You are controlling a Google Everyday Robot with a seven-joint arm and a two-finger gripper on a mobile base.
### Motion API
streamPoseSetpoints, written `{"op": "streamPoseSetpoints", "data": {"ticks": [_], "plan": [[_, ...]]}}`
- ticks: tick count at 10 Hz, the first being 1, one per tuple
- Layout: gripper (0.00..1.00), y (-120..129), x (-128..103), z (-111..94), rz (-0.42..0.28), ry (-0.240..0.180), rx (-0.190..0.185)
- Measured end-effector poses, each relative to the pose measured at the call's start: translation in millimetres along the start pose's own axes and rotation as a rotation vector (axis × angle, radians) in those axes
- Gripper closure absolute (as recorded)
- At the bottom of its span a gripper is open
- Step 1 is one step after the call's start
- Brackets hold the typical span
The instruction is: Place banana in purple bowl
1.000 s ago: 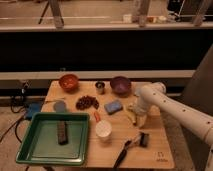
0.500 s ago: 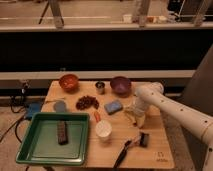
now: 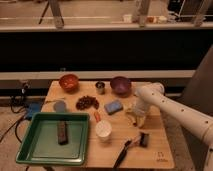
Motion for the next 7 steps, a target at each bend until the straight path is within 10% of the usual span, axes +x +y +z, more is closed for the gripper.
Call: {"op": "streamPoseSetpoints", "data": {"ticks": [5,7], "plan": [[0.94,5,1,-12,0.013,-0.003,0.026],[0.95,8,7,-27,0.025,-0.003,0.046]]}}
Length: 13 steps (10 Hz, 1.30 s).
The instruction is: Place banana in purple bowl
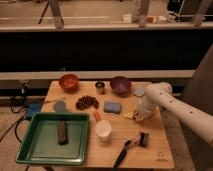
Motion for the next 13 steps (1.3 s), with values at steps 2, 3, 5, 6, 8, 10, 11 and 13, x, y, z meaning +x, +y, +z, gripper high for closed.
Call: {"op": "streamPoseSetpoints", "data": {"ticks": [2,3,5,6,8,10,11,13], "plan": [[0.95,-8,-1,-10,-0.025,-0.011,0.017],[0.95,-19,-5,-19,-0.043,-0.014,0.023],[0.95,-30,-6,-35,-0.064,-0.025,0.034],[0.95,-33,-5,-41,-0.068,-0.027,0.041],[0.95,-40,0,-50,-0.081,-0.035,0.050],[0.95,-63,10,-71,-0.117,-0.046,0.054],[0.95,-70,12,-78,-0.130,-0.042,0.061],[0.95,-72,17,-88,-0.143,-0.044,0.066]]}}
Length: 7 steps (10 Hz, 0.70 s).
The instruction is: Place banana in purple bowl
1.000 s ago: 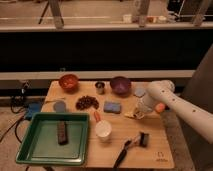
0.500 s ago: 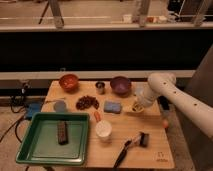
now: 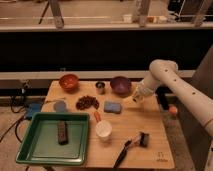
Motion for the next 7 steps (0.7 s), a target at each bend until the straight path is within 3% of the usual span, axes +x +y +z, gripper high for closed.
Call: {"op": "streamPoseSetpoints", "data": {"ticks": [7], "plan": [[0.95,-35,11,-30,-0.072,0.003,-0.003]]}}
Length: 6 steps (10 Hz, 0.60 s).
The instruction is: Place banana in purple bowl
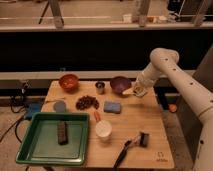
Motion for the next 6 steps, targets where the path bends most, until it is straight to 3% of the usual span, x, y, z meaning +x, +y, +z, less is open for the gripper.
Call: {"op": "streamPoseSetpoints", "data": {"ticks": [4,6], "plan": [[0.95,-38,-28,-12,-0.071,-0.012,-0.017],[0.95,-48,-29,-16,-0.096,-0.014,-0.019]]}}
